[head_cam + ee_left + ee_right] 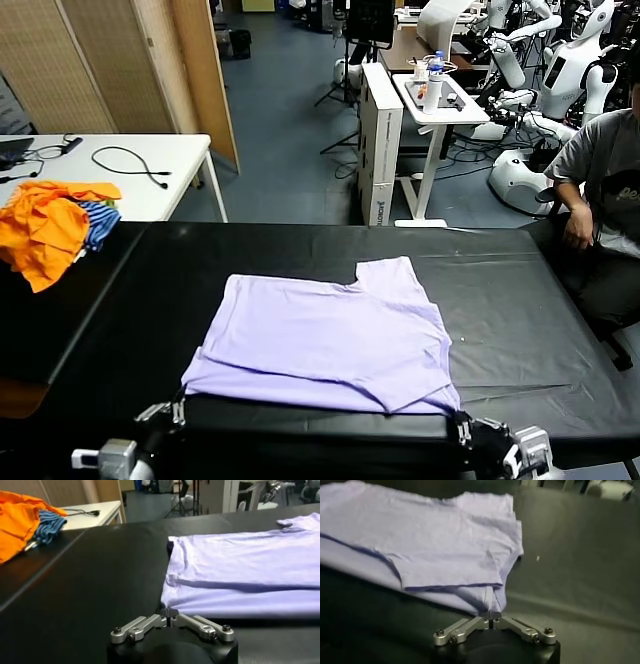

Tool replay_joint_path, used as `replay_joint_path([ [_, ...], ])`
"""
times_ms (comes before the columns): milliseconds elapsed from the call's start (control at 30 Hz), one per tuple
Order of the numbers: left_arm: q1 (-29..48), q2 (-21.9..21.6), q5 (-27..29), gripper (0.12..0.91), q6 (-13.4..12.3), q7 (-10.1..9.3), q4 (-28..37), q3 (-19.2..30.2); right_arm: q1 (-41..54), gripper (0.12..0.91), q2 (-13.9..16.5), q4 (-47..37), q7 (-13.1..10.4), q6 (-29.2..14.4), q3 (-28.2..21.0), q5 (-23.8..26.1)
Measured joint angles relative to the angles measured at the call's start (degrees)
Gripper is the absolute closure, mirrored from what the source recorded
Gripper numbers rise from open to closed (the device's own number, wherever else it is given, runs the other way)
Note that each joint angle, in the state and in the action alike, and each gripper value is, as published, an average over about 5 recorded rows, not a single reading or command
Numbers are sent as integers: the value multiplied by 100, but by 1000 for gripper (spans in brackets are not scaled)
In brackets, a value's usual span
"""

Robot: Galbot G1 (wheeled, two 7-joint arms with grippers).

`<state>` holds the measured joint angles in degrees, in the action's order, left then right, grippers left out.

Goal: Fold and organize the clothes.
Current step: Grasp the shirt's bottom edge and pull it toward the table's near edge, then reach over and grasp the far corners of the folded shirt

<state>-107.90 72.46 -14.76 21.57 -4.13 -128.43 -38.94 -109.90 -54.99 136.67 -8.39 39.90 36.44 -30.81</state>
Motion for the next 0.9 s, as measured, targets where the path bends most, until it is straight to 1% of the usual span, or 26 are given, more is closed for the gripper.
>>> replay_joint_path([
  [33, -27, 11, 0, 866, 10, -9, -23, -11, -48, 632, -11, 46, -16, 30, 16, 4],
  [100, -80, 31, -1, 795, 31, -30, -70, -31, -169, 518, -43, 165, -61, 98, 64, 0],
  [233, -171, 53, -11, 558, 69, -58, -166, -86, -426, 292, -81, 451, -104, 179, 211, -82],
  [267, -183, 47, -29, 482, 88, -57, -189, -107, -469, 244, -83, 519, -99, 170, 255, -114],
  [300, -188, 35, -54, 425, 122, -51, -215, -135, -493, 192, -83, 577, -93, 140, 306, -156],
  [333, -184, 16, -88, 369, 172, -38, -243, -164, -495, 160, -77, 623, -84, 97, 358, -200],
  [367, -171, -7, -138, 297, 234, -13, -276, -199, -475, 145, -67, 655, -71, 42, 411, -248],
  [400, -151, -33, -190, 245, 296, 28, -314, -241, -437, 129, -48, 676, -55, -21, 464, -305],
  [467, -82, -90, -272, 166, 374, 151, -397, -336, -294, 122, 21, 689, -12, -145, 560, -462],
  [500, -37, -123, -316, 145, 392, 209, -439, -389, -189, 120, 72, 679, -1, -191, 596, -559],
  [567, 84, -198, -412, 129, 420, 271, -511, -475, 105, 119, 216, 609, -25, -249, 638, -805],
  [600, 163, -245, -488, 126, 453, 251, -535, -502, 286, 119, 303, 548, -70, -258, 638, -937],
  [733, 666, -503, -931, 124, 597, 75, -496, -462, 1207, 118, 685, 122, -305, -254, 488, -1439],
  [833, 1181, -757, -1295, 123, 663, 7, -327, -331, 2030, 118, 949, -351, -472, -175, 232, -1776],
  [900, 1546, -940, -1619, 123, 801, -93, -165, -216, 2581, 118, 1071, -693, -552, -70, -2, -1960],
])
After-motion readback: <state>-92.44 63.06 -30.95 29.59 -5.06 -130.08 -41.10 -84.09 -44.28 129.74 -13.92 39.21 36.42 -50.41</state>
